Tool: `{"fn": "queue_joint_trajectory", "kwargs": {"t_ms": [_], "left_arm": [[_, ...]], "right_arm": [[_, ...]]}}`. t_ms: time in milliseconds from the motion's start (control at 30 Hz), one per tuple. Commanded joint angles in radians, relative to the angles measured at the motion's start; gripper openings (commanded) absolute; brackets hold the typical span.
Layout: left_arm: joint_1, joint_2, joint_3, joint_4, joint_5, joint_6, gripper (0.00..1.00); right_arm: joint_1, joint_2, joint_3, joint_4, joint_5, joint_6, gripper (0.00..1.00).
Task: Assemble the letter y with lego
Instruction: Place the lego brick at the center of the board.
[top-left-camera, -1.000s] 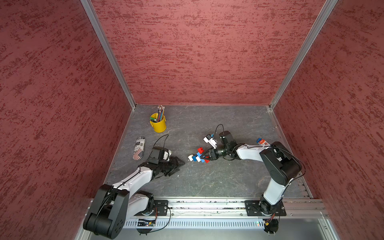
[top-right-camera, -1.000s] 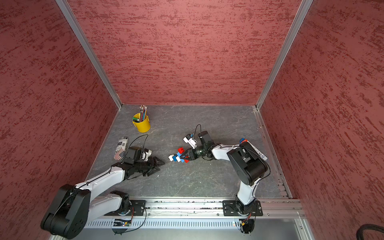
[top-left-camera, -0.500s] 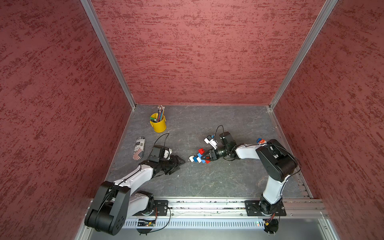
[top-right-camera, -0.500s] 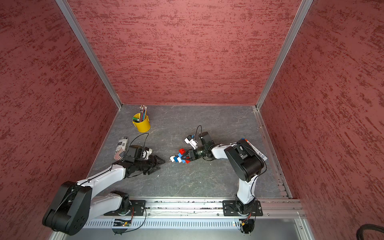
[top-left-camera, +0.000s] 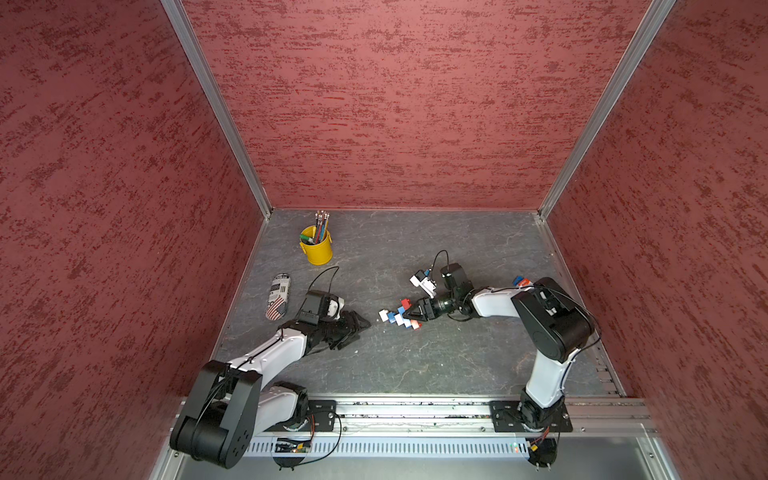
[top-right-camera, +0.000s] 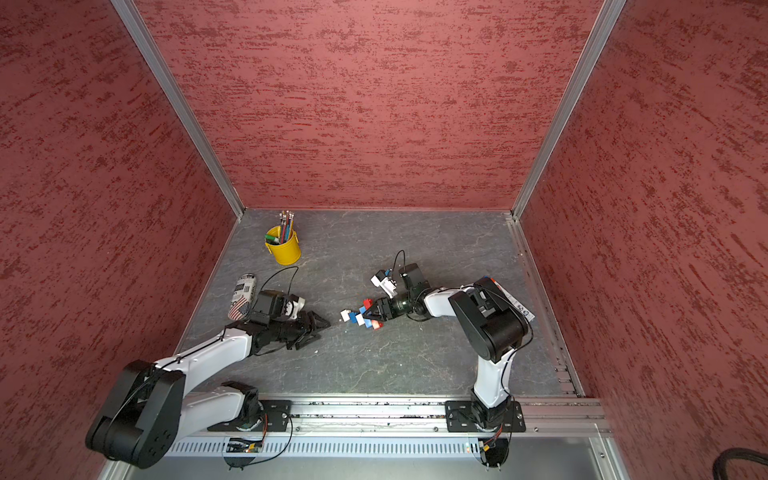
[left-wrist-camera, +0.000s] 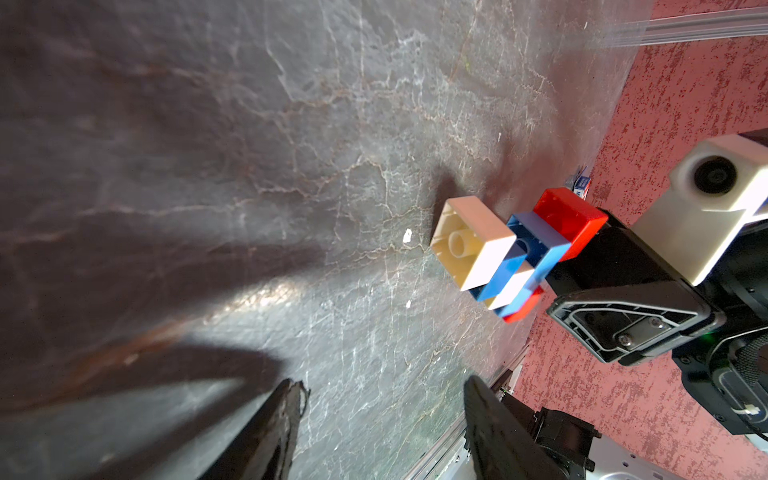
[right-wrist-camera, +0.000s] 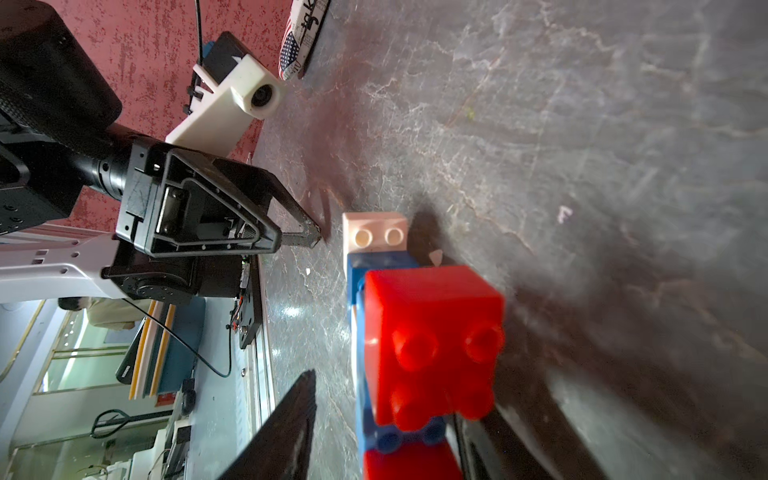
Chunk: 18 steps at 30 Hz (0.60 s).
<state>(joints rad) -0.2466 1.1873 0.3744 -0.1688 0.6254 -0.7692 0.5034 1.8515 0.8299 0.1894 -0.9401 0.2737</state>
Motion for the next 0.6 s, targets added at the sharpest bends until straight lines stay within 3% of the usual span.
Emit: {"fn": "queue_joint_trajectory", "kwargs": {"t_ms": [0,267,567], "left_arm": [[0.006,-0.005,0.015,-0.016,0.004,0.021,0.64],[0.004,-0.008,0.015,-0.011,0.006,0.026,0.64],[0.003,0.002,0.054,-0.049,0.019,0.063,0.64]], "right_arm": [[-0.018,0.005,0.008,-0.008,0.030,-0.020,0.56],[-0.049,-0.048,0.001,-0.055,0.128,-0.029,0.59],[-0.052,-0.275,-0.163,-0.037,0.293,0.080,0.51]]}}
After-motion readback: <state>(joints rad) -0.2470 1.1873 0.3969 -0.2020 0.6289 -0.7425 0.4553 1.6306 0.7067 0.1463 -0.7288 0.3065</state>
